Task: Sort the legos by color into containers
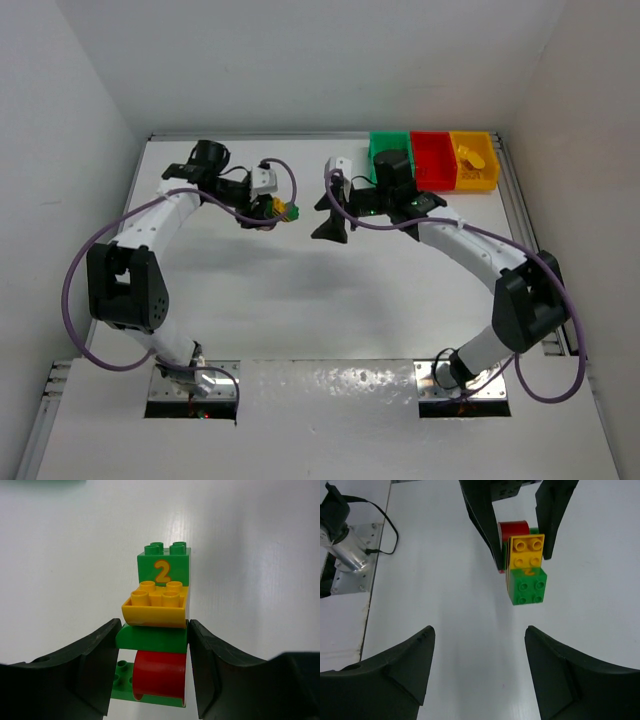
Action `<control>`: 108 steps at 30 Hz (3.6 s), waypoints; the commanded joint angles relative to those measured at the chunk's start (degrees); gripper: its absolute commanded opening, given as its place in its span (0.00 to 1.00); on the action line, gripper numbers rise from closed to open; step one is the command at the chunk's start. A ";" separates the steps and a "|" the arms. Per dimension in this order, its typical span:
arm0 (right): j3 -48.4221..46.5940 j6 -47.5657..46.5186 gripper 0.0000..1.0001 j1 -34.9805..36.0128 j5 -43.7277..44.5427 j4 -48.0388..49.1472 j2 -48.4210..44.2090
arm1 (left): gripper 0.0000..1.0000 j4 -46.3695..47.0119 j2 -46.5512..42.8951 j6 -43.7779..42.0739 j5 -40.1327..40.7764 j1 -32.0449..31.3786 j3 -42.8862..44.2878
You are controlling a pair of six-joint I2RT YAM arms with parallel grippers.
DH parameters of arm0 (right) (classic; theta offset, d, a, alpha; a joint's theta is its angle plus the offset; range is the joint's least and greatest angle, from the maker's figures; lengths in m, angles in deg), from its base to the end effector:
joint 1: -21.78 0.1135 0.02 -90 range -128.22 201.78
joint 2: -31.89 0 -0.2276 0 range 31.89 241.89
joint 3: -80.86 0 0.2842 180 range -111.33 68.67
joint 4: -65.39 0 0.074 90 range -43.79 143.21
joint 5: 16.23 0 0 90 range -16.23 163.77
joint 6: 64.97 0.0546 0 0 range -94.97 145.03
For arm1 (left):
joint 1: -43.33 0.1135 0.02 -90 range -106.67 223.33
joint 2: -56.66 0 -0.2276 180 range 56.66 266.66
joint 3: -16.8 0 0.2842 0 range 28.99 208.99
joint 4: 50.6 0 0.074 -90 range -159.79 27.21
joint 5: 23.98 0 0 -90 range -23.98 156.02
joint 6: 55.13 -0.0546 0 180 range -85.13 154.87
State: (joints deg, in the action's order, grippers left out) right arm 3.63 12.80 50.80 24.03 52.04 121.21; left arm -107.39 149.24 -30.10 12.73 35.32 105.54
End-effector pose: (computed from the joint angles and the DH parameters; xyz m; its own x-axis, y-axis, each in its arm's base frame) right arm 0.3242 0.2275 0.2346 -0.1730 -0.2526 -0.9520 -0.9749 0.1814 0.1291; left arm 0.3564 -0.0944 0.2289 0.0631 0.5381 -0.8405 0.9819 0.1172 0.1488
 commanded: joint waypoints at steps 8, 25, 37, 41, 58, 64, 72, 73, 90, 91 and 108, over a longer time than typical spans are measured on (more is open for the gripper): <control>-6.15 2.56 0.72 3.59 -1.16 3.89 5.60 | 0.00 -12.00 -3.45 -16.24 -5.85 -1.13 3.16; -6.86 9.77 0.62 5.70 3.68 11.27 10.35 | 0.00 -12.35 -5.39 -16.42 -6.20 -1.92 1.23; -4.50 6.79 0.00 5.79 5.26 9.44 7.89 | 0.00 -11.21 -5.56 -13.44 -1.56 -1.92 -0.61; -3.08 0.72 0.00 5.09 5.88 3.21 5.34 | 0.00 -10.60 -5.39 -12.72 0.56 -1.57 -2.54; 0.88 9.40 0.00 -3.43 12.27 8.98 2.00 | 0.00 -8.58 -5.56 -10.54 3.81 -1.57 -5.36; -14.73 25.42 0.00 -12.14 56.09 4.89 13.75 | 0.00 -0.95 -7.23 -1.84 3.99 -1.57 -7.64; -44.73 21.64 0.00 -15.13 64.93 -11.66 36.43 | 0.00 3.03 -8.64 5.29 4.96 -1.57 -7.74; -44.91 21.81 0.00 -15.48 67.38 -10.97 37.06 | 0.00 3.20 -8.90 5.55 4.96 -1.57 -7.91; -37.89 15.85 0.74 -16.71 62.66 -2.97 33.21 | 0.00 4.08 -8.99 6.26 3.99 -1.57 -8.35; -37.36 15.14 0.75 -16.62 62.22 -2.35 32.33 | 0.00 4.08 -8.99 6.17 3.99 -1.57 -8.35; -6.16 0.09 0.78 0.95 -2.12 2.12 4.55 | 0.00 -5.05 -6.36 -4.90 -4.88 -1.57 -3.08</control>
State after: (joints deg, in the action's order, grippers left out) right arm -4.87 13.87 50.47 31.33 52.58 125.42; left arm -109.35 142.90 -29.77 12.57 33.57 99.27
